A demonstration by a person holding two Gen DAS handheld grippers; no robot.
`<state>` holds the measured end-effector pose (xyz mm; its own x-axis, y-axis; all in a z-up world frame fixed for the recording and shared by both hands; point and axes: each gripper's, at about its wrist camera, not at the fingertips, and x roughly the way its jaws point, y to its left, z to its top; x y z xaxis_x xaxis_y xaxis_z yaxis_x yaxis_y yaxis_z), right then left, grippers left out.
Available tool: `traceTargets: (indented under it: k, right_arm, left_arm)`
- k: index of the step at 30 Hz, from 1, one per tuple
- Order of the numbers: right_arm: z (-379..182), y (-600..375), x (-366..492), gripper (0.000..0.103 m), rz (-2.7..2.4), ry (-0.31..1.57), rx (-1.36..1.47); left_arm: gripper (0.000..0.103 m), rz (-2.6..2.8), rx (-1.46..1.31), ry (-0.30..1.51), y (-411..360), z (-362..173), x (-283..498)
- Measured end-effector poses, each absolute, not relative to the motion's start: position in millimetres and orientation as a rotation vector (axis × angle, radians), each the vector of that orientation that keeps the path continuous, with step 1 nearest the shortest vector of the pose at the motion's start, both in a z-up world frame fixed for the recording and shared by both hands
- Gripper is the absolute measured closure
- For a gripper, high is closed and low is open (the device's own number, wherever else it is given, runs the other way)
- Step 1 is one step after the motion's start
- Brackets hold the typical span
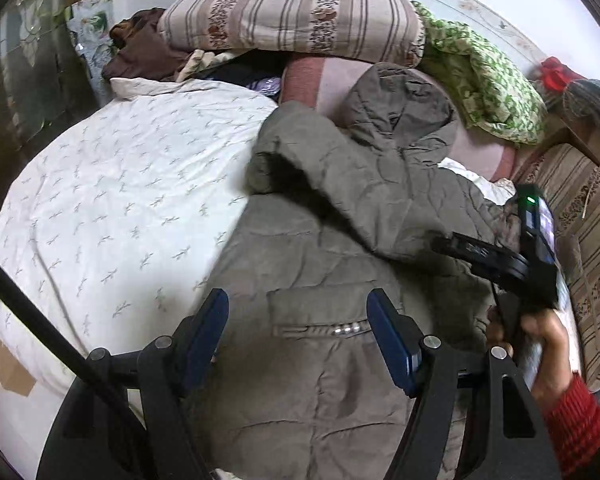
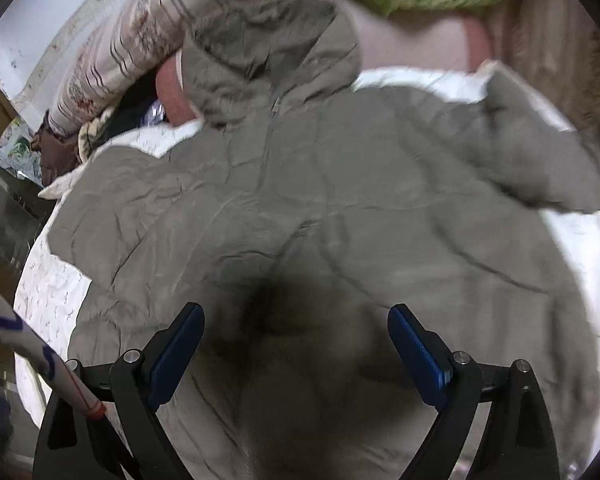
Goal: Fold large clothes
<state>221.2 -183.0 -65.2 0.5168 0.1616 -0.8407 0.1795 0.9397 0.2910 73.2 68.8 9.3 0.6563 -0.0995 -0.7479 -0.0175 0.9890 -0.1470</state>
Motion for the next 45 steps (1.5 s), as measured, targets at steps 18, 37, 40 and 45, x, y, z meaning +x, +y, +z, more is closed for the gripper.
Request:
traceTargets:
  k: [18, 37, 40, 45]
  right_arm:
    - [-24.1, -285.9, 258.1, 0.099, -0.155, 1.029, 0.331]
    - [-57.6, -216.0, 279.9, 0.090, 0.076, 1.068, 0.429]
    - [-45.0, -244.7, 284.8, 0.090, -0.093, 1.045, 0.300]
    - [-61.7, -288.7, 299.4, 0.090, -0.212, 1.100, 0.271]
  left_arm:
    - [0.032, -0.071, -0.141, 0.905, 57.1, -12.8, 84.0]
    - [0.032, -0.097, -0.131, 0.949, 47.8, -28.9, 90.8]
    - [0.032, -0.096, -0.148, 0.961, 52.5, -34.8, 94.5]
    - [0.032, -0.088, -0.156, 0.994, 51.3, -47.0, 103.1]
